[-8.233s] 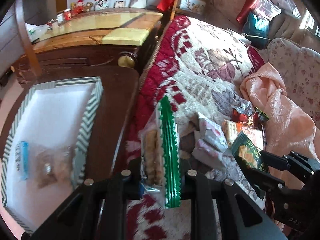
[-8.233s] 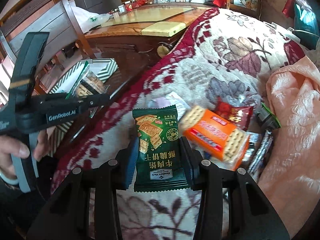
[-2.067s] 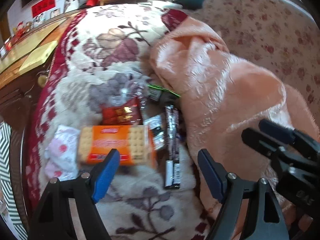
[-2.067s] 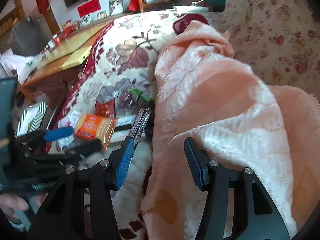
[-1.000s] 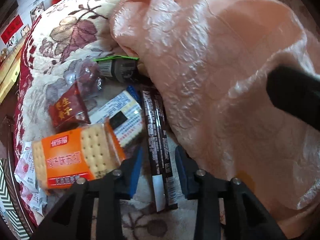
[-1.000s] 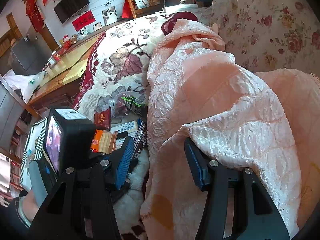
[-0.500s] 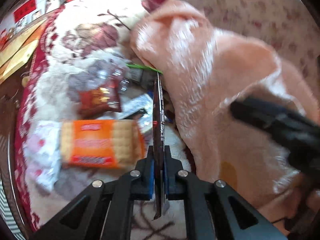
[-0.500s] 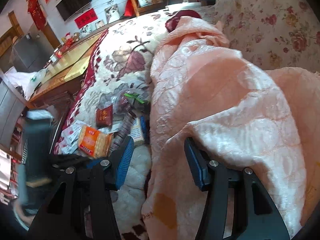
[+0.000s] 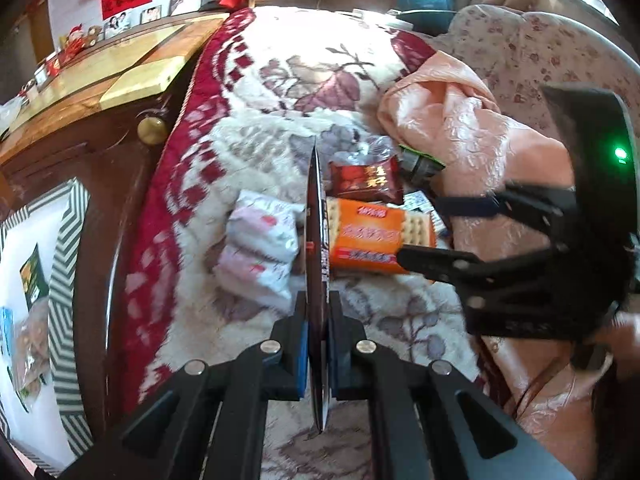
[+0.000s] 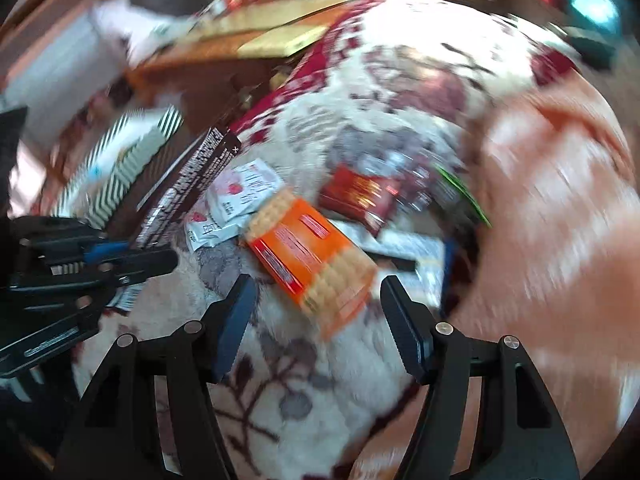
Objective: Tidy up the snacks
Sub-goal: 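Grasp the orange soda cracker pack with the right gripper, then carry the dark bar with the left gripper to the box while the right carries the cracker pack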
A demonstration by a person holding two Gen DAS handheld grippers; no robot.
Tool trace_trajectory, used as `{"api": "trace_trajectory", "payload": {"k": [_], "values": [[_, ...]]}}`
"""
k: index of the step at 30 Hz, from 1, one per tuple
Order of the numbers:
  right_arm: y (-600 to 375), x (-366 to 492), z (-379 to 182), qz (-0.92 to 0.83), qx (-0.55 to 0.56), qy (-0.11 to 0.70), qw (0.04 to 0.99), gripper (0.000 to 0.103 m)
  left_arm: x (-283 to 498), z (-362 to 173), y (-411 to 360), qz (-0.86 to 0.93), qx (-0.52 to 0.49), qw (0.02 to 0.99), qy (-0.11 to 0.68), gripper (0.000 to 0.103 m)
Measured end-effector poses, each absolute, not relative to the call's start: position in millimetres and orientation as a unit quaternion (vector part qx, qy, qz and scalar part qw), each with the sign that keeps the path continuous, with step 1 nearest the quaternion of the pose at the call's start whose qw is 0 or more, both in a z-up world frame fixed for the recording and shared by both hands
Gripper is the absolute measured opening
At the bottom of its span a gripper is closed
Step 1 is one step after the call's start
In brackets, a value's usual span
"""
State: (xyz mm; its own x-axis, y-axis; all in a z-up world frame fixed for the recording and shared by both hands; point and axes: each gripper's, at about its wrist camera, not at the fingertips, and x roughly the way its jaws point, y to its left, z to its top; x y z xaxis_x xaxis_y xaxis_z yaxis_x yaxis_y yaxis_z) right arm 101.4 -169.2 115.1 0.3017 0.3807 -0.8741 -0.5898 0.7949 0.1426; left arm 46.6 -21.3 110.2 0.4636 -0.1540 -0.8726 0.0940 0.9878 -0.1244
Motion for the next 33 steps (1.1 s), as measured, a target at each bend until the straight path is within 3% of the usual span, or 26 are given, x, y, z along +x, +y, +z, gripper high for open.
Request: {"api": "trace_trajectory", "payload": {"k": [7,12,16,33], "values": [[-115.9,115.1,95.8,0.371,-0.303,0.48,0.735,0.068,44.9,105.3,-2.9,-0.058,-0.052,0.851,0.519,0.009],[-103.8,126.5,69.0,0.37,-0.35,0.499,0.702,0.068,46.4,99.3,2.1,-0.052,-0.058,0.849,0.523,0.009],[-113.5,130.8,67.3,0.362,-0.298,0.501,0.727,0.056,46.7,95.9,6.2,-0.042,-0.063,0.848,0.525,0.009],[-135.2,54.7,125.6,0.315,-0.097,0.455,0.827,0.054,15.0,119.9,39.9,-0.005,-0.077,0.868,0.491,0.009]]}}
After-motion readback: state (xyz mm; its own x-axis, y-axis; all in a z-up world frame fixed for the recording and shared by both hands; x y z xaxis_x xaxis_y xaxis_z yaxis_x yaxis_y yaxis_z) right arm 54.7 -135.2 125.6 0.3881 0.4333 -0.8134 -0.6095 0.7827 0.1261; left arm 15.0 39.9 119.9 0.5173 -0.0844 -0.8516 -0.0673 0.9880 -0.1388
